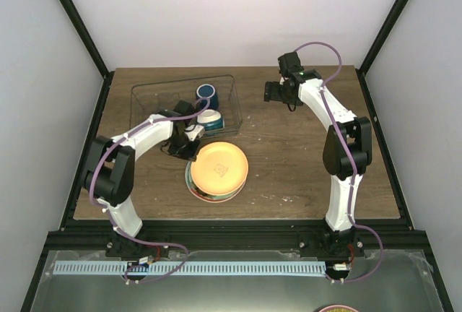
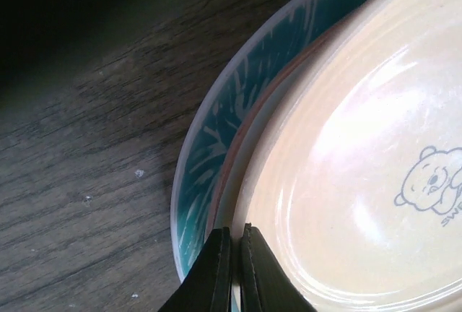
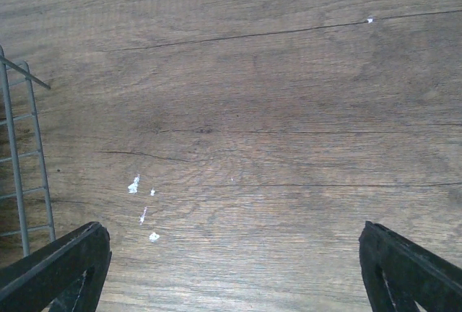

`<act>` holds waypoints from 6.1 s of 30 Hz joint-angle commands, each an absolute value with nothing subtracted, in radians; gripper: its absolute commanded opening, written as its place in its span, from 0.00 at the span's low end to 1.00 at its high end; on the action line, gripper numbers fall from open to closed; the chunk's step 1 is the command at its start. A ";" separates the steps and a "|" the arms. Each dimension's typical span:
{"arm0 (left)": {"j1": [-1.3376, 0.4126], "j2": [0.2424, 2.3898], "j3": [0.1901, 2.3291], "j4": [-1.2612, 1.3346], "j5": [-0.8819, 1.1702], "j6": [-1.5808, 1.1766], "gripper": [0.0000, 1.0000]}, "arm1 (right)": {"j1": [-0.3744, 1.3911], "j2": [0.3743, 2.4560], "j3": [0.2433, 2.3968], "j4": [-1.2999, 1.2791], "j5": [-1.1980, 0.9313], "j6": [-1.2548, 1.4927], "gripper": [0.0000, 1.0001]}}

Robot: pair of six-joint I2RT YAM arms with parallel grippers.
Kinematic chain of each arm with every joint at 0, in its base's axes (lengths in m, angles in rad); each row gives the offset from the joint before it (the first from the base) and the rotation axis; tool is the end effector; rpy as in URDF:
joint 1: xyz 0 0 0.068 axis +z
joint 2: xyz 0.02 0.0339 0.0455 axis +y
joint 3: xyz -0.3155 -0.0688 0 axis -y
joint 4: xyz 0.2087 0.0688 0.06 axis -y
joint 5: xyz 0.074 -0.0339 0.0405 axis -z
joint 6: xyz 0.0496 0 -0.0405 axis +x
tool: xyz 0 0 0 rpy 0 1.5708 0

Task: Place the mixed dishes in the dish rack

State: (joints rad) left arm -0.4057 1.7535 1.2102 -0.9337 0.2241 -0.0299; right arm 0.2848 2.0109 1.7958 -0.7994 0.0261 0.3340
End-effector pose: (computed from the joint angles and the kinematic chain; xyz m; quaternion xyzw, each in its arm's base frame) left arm 0.2699 -0.1279 0.2454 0.1906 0.9742 -0.1191 0.0213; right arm 0.4192 0.1214 0.3081 0.0272 0.9611 0.0716 0.2653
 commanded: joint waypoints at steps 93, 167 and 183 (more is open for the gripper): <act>0.001 1.438 1.591 -0.898 0.265 -0.133 0.63 | 0.442 2.116 2.040 -0.034 -0.780 -0.235 0.01; 0.050 1.383 1.395 -0.844 0.463 -0.093 0.60 | 0.722 1.853 1.404 0.316 -0.480 -0.589 0.95; -0.210 1.365 1.232 -1.045 0.427 -0.010 0.49 | 0.521 1.729 1.515 -0.188 -0.107 0.163 0.89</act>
State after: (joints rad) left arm -0.1909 1.3369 1.2755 -0.9958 0.4522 -0.0235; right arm 0.6209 1.7481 1.4456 -0.0177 -0.1772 -0.1078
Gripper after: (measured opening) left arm 0.495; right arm 0.944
